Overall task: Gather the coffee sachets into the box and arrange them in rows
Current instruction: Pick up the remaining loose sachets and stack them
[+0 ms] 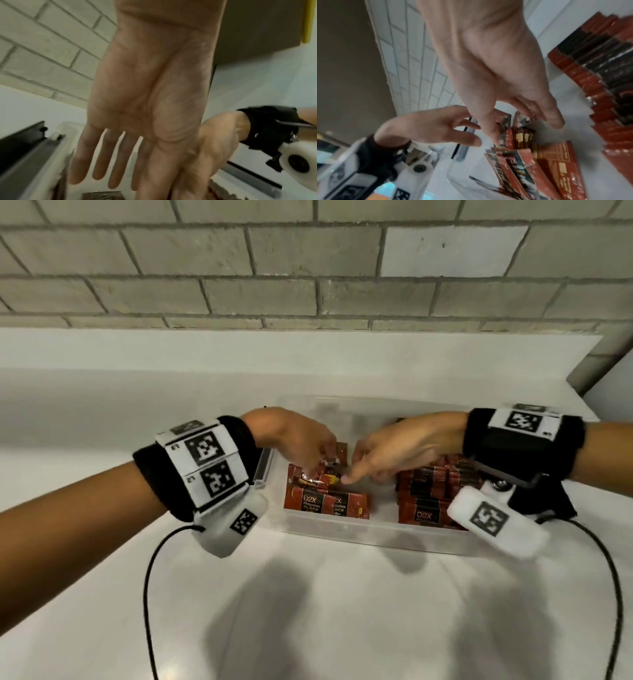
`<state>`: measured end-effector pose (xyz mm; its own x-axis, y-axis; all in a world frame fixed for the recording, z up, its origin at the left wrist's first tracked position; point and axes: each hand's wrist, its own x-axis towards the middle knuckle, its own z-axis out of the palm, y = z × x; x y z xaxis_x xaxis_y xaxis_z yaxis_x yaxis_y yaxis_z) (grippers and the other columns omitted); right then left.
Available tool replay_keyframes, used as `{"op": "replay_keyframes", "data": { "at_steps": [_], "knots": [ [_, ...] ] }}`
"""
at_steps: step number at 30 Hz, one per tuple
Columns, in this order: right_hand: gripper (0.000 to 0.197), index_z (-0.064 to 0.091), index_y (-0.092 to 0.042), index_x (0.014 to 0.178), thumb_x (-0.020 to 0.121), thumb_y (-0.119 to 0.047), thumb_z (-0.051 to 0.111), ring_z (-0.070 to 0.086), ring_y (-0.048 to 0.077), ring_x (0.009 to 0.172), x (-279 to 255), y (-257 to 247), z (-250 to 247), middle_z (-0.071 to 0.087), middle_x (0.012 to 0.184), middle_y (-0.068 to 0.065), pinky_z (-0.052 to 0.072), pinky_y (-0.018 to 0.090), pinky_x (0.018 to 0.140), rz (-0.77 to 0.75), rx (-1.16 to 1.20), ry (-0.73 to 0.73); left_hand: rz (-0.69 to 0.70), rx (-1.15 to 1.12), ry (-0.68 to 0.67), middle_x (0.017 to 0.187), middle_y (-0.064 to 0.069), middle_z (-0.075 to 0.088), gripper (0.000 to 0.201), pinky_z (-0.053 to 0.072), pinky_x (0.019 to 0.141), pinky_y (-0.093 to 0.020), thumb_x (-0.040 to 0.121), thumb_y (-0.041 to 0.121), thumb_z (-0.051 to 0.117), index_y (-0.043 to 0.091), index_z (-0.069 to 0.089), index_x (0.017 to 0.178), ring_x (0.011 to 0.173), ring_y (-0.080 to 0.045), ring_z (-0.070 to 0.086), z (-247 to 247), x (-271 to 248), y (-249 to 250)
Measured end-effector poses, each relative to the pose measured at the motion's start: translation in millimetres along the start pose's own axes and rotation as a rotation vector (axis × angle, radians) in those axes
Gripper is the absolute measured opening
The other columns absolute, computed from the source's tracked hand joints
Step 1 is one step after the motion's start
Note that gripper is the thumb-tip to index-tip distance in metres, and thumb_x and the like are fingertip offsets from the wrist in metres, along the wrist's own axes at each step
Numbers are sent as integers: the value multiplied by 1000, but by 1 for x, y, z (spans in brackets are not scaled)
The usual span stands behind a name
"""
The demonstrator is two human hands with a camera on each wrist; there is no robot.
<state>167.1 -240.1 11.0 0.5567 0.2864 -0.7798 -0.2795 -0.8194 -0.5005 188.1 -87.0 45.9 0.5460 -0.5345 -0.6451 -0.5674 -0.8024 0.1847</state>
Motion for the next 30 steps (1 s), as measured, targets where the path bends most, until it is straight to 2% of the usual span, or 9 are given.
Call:
{"op": "replay_keyframes", "data": {
  "at_steps": [2,5,9,13,16,18,22,27,30],
  "knots": [
    [43,46,-13,103,79,-35,74,47,15,72,14,-6,6,42,79,-3,50,30,72,75,-47,-51,-29,71,-145,139,-2,47,74,39,93,-29,83,20,68,20,28,145,121,-21,47,7,7,-8],
    [35,50,-16,82,74,-34,79,51,20,77,24,-12,13,45,79,1,54,35,70,99,-88,-77,-42,116,-204,141,-3,46,93,40,105,-38,74,26,77,22,20,147,126,-23,45,19,17,-16],
    [22,60,-7,87,79,-21,75,56,16,74,31,-12,19,61,83,5,52,28,69,107,-33,-142,-28,254,-98,138,-5,45,78,43,100,-35,76,32,76,13,37,142,124,-25,46,27,23,-11],
    [24,60,-10,98,82,-22,73,51,17,85,29,-11,21,58,97,7,44,24,66,92,-6,-124,15,272,-10,126,-3,53,61,44,85,-29,77,36,74,14,51,130,112,-22,51,26,24,-14],
    [37,57,-4,114,85,-23,69,51,23,89,25,-8,16,56,106,12,47,32,76,61,55,-129,53,183,36,98,5,55,41,38,66,-23,79,28,72,17,54,114,90,-15,50,18,20,-21],
    [45,45,-1,128,89,-15,63,57,28,100,21,-6,12,57,114,15,52,36,85,23,179,-120,81,90,83,84,11,51,28,38,66,-25,81,24,71,20,55,104,81,-13,50,11,17,-26],
    [48,40,-8,134,90,-3,59,62,26,111,18,-3,7,60,127,14,51,45,94,-53,412,-114,114,16,133,88,10,50,33,37,62,-22,84,20,68,19,54,113,75,-6,48,5,13,-28],
    [58,46,-10,133,82,-16,73,61,21,115,25,-9,23,61,128,9,52,37,93,-44,285,-135,114,20,121,104,0,57,36,35,59,-18,84,17,68,17,51,116,79,-11,50,9,14,-22],
    [69,45,-7,132,75,-23,80,54,20,122,33,-14,30,58,131,8,43,39,105,-17,248,-24,101,-28,124,104,1,57,41,38,61,-19,84,11,66,16,46,119,87,-15,51,9,12,-24]
  ]
}}
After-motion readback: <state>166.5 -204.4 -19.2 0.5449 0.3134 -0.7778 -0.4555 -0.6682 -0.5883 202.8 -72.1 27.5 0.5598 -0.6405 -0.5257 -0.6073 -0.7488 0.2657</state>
